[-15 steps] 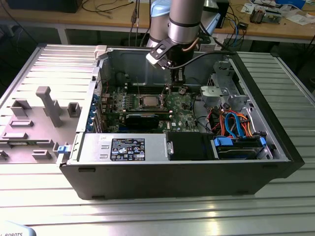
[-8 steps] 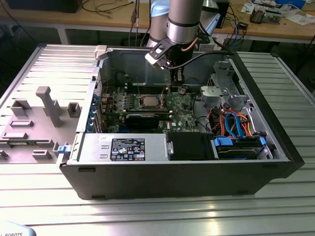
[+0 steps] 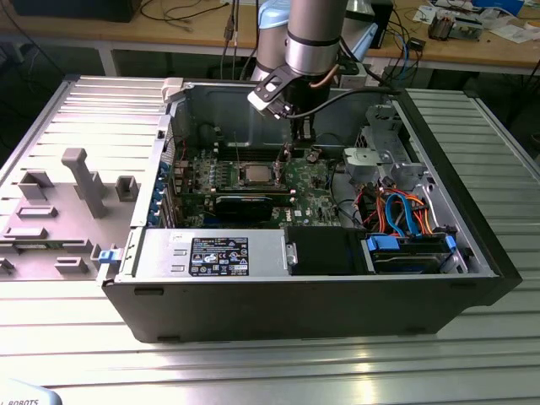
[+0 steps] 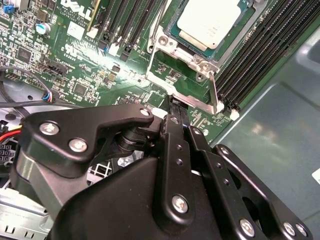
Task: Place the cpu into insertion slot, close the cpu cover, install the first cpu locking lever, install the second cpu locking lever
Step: 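Close the cpu cover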
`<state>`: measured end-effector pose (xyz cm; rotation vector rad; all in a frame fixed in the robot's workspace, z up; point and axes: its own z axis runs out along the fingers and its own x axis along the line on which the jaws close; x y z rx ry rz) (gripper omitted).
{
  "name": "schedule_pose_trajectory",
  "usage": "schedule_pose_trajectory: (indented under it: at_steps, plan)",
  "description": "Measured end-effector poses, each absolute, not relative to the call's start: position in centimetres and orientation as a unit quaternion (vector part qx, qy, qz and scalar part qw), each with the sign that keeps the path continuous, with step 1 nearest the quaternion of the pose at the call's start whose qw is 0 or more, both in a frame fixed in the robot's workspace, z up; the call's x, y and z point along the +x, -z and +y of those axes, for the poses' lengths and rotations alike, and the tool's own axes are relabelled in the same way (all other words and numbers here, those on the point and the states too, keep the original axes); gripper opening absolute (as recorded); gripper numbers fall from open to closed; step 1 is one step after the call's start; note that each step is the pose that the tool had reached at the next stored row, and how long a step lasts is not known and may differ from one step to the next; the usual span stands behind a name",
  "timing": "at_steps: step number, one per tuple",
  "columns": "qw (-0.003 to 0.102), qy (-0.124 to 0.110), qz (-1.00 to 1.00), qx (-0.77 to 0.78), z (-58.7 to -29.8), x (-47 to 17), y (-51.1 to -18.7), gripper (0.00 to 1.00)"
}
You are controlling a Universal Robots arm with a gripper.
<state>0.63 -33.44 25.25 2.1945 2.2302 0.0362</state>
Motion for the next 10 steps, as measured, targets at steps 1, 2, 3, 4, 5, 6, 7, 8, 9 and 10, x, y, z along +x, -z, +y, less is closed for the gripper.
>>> schedule_pose_trajectory:
  at_steps: [1,2,3,4,5,6,7,8,9,10]
  plan:
    - [0.006,-0.012,0.713,0.701,-33.44,0.61,-25.25,0.12]
    - [0.006,-0.012,0.713,0.701,-33.44,0.57,-25.25,0.12]
    - [0.006,-0.012,0.713,0.701,-33.44,0.52,-25.25,0.12]
    - [0.006,-0.012,0.713,0.701,-33.44,0.49,-25.25,0.12]
    - [0.006,-0.012,0.713,0.701,-33.44,0.45,-25.25,0.12]
    - [0.006,-0.012,0.713,0.701,-33.44,0.43,-25.25,0.12]
    - [0.006,-0.012,0.713,0.701,-33.44,0.39,-25.25,0.12]
    - [0.006,-0.012,0.713,0.701,-33.44,0.35,-25.24,0.12]
    - [0.006,-0.012,0.713,0.701,-33.44,0.32,-25.25,0.12]
    - [0.006,-0.012,0.713,0.701,-33.44,0.31,-25.24,0.12]
